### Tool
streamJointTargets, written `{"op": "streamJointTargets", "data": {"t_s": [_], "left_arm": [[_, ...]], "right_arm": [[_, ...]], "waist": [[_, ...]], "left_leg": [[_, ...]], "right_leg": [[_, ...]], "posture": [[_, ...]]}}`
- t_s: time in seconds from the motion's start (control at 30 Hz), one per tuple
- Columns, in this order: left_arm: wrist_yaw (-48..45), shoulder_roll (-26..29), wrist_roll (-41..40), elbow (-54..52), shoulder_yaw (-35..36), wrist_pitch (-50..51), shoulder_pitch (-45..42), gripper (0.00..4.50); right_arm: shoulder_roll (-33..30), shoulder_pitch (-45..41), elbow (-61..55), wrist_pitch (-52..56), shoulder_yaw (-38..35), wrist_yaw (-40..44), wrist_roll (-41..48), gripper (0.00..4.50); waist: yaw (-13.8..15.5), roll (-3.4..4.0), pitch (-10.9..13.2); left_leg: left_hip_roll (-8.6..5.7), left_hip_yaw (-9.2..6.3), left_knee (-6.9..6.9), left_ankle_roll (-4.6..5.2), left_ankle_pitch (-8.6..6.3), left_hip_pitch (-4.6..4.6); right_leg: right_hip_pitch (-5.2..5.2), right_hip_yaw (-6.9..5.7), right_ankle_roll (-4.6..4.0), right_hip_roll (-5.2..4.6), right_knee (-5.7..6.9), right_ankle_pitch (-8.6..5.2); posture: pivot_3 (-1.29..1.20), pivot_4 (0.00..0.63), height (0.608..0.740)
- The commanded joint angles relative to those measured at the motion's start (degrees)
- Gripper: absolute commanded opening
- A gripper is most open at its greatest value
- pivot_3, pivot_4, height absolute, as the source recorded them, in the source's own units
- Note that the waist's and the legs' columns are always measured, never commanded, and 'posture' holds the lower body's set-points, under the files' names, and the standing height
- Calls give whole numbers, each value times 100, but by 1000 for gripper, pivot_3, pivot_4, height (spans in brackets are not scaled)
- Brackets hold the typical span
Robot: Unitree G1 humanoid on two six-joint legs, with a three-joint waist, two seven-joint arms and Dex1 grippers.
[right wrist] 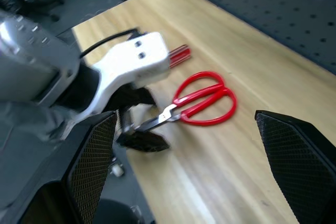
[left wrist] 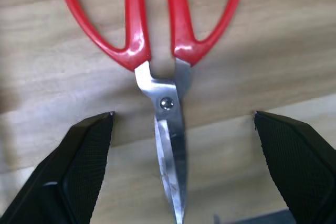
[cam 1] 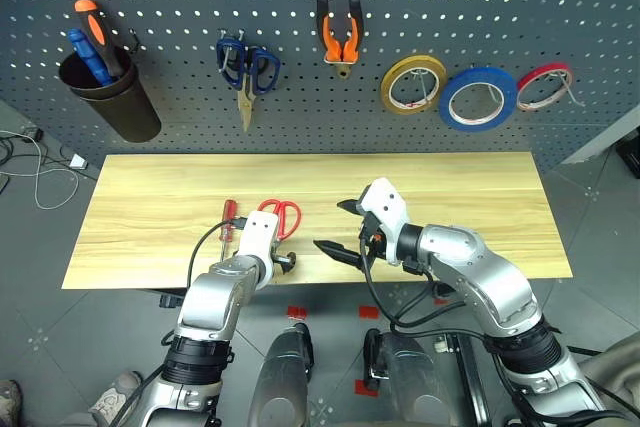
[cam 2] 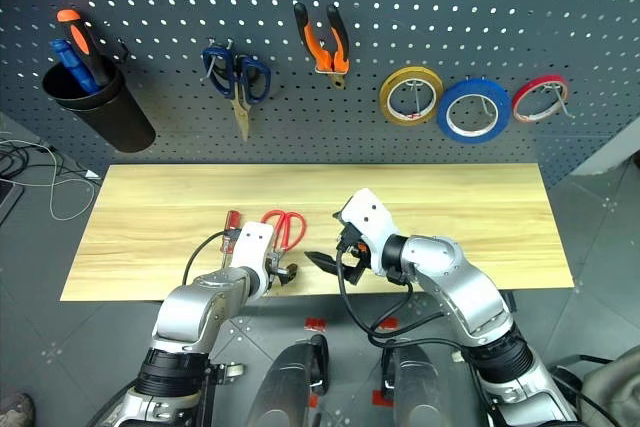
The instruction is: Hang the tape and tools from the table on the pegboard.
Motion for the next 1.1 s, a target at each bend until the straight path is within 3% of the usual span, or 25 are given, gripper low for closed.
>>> {"op": "streamJointTargets", "data": {"t_s": [0.03,0.07,0.17,0.3,0.53,0.8,1.1], "left_arm": [[52,-113,-47,142,211,334,10,4486],[33,-112,-42,226,223,327,-44,4486],[-29,-78,-20,518,235,278,-223,3643],[-255,104,-39,902,86,335,-425,2398],[-622,443,21,1411,-233,188,-571,306],[-630,480,134,1046,-215,-676,-302,307],[-691,760,454,-769,-222,-2715,1220,307]], "right_arm": [[-67,-85,-222,-166,68,189,42,4500],[-90,-106,-209,-175,76,206,27,4500],[-121,-129,-201,-111,37,261,82,4500],[0,-28,-300,552,-387,396,828,4500],[-315,27,-344,648,-387,562,957,4500],[-377,57,-514,314,-350,338,718,4500],[-351,218,-1094,-797,-161,-670,-594,4500]], "waist": [[-1,-1,-1],[-6,-1,-1],[-1,0,-2],[9,1,-4],[19,7,-9],[18,30,-28],[-4,25,-26]], "left_leg": [[0,0,2,0,0,0],[0,0,2,0,0,1],[1,0,2,-1,1,3],[1,-4,8,-2,1,9],[-1,-9,10,0,-1,33],[-1,-9,8,0,-1,45],[1,-6,-3,-4,-2,22]], "right_leg": [[1,0,0,0,0,0],[1,1,0,0,0,0],[2,-1,0,0,4,0],[15,-5,-5,-1,6,3],[43,-8,3,-4,1,-1],[56,-7,20,-5,1,-10],[30,-8,-1,-5,-10,1]], "posture": [[-1,329,740],[-3,327,740],[-6,325,740],[-7,321,740],[-15,311,740],[-20,306,740],[-32,301,740]]}}
